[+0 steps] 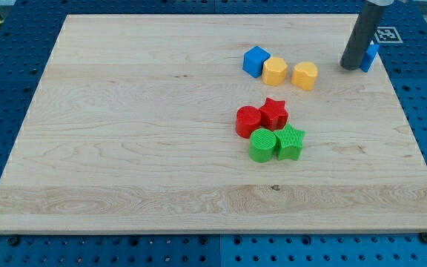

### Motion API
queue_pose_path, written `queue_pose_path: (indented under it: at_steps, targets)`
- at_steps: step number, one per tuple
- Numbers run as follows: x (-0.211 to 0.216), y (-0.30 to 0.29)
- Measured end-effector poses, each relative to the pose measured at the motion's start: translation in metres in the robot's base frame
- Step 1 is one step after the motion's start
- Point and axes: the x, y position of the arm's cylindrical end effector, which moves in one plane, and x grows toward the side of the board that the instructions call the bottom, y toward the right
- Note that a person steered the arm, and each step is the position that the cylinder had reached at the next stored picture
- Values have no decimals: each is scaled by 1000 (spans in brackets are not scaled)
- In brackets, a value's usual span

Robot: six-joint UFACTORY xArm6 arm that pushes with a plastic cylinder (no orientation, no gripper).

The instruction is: Push the yellow heart closer to the yellow hexagon

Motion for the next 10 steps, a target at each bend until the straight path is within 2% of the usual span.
queue_pose_path:
  at_steps: [5, 8, 10]
  targets:
    - [0, -19]
    - [13, -78]
    - [2, -81]
